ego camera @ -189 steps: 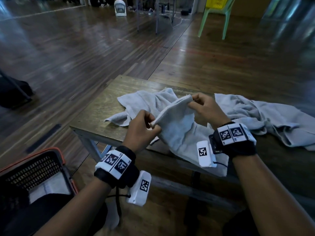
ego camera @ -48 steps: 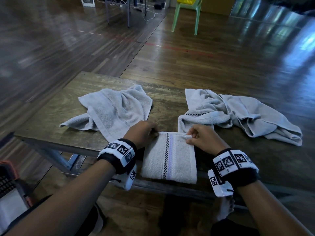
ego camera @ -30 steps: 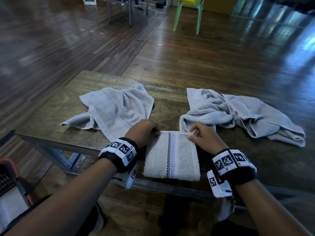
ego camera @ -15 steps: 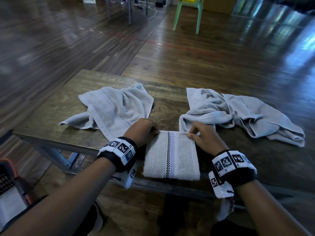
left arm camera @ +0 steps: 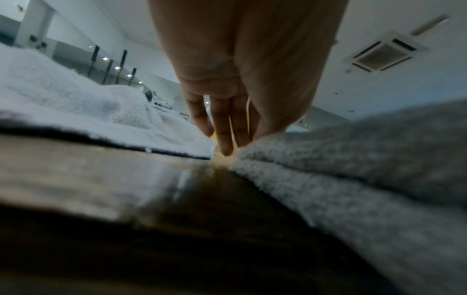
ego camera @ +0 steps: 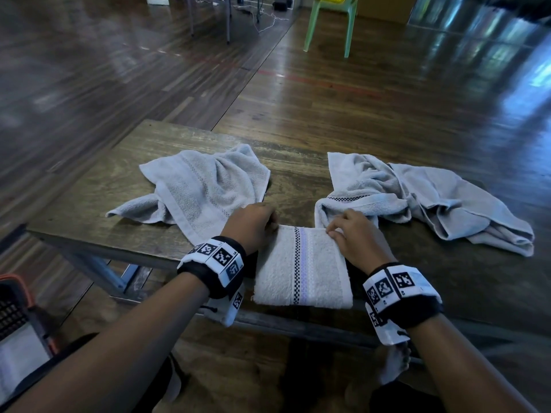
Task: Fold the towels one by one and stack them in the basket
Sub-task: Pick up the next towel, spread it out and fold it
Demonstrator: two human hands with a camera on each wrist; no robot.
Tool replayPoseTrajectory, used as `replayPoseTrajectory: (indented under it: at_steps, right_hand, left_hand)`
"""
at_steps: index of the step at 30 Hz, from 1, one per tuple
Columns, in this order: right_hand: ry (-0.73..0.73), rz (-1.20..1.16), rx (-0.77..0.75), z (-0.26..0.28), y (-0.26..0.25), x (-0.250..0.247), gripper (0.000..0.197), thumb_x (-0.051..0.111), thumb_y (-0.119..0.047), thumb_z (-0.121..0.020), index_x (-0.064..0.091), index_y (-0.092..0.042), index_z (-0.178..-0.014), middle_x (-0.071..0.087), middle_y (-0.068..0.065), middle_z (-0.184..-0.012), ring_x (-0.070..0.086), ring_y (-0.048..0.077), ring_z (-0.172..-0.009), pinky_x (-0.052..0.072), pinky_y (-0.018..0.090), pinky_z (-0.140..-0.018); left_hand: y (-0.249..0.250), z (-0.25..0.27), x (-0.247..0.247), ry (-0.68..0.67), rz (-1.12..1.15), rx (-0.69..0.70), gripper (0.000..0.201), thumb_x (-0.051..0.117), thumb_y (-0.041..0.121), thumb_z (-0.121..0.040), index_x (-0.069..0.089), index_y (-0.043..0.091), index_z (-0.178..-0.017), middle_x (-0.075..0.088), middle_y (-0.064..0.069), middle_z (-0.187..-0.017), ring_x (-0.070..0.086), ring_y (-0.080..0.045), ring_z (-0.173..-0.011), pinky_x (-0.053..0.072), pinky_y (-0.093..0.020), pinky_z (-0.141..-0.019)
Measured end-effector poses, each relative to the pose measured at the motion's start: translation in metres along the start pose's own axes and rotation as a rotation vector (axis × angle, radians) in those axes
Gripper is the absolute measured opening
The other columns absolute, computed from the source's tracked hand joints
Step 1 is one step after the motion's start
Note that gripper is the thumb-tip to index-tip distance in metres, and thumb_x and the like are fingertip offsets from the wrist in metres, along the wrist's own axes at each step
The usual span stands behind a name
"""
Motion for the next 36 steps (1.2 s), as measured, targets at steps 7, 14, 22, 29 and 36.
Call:
replayPoseTrajectory:
  at_steps: [7,14,22,29,36]
  right_hand:
    - [-0.156,0.137,-0.041,0.022,-0.014,0.008,0.039,0.038,-0.035,-0.097,0.056,-0.012,-0.123,0.051,0.002,-0.130,0.046,0.020,-0.121,0.038,0.039,-0.098]
    - [-0.273,-0.072,0.162,0.040,-0.024,0.038,0.061,0.025,-0.043,-0.099,0.010,-0.014,-0.150,0.002,0.008,-0.159,0.000,0.018,-0.147,0.009,0.044,-0.118]
    - [-0.271,-0.053,0.184,0.045,-0.020,0.041,0.057,0.016,-0.039,-0.101,-0.004,-0.017,-0.150,-0.014,-0.002,-0.158,-0.016,0.011,-0.144,-0.010,0.044,-0.117]
    - [-0.236,0.007,0.196,0.048,-0.011,0.037,0.057,0.017,-0.041,-0.100,0.001,-0.018,-0.150,-0.012,0.000,-0.159,-0.015,0.018,-0.145,-0.006,0.046,-0.116]
    - [-0.152,-0.064,0.372,0.059,0.005,0.014,0.049,0.037,-0.048,-0.095,0.050,-0.019,-0.132,0.026,0.009,-0.152,0.015,0.029,-0.140,0.013,0.047,-0.113]
  left_hand:
    - [0.049,0.037,0.006,-0.073,-0.084,0.087,0.037,0.032,0.034,-0.097,0.047,0.018,-0.127,0.047,-0.001,-0.138,0.042,-0.019,-0.128,0.026,-0.038,-0.106]
    - [0.055,0.056,0.053,-0.133,-0.218,0.035,0.081,-0.011,0.048,-0.081,0.012,0.010,-0.149,0.009,-0.009,-0.158,0.005,-0.027,-0.146,0.004,-0.043,-0.117]
    - [0.044,0.053,0.053,-0.098,-0.143,0.000,0.079,-0.011,0.052,-0.079,0.004,0.021,-0.150,-0.002,0.005,-0.159,-0.007,-0.013,-0.146,-0.004,-0.042,-0.118]
    - [0.015,0.049,0.037,-0.153,-0.143,-0.125,0.056,0.012,0.044,-0.098,-0.003,0.027,-0.149,-0.008,0.006,-0.159,-0.009,-0.017,-0.146,-0.004,-0.051,-0.116]
    - [0.004,0.059,0.008,-0.035,-0.090,-0.203,0.047,0.034,0.047,-0.094,0.049,0.017,-0.127,0.049,-0.007,-0.132,0.035,-0.026,-0.129,0.021,-0.046,-0.109]
Point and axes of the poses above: each hand's wrist, its own z-axis away from the middle knuckle, its own x-axis out of the palm, y = z × x, the point moved 3 cm from there along -z, towards the middle knuckle
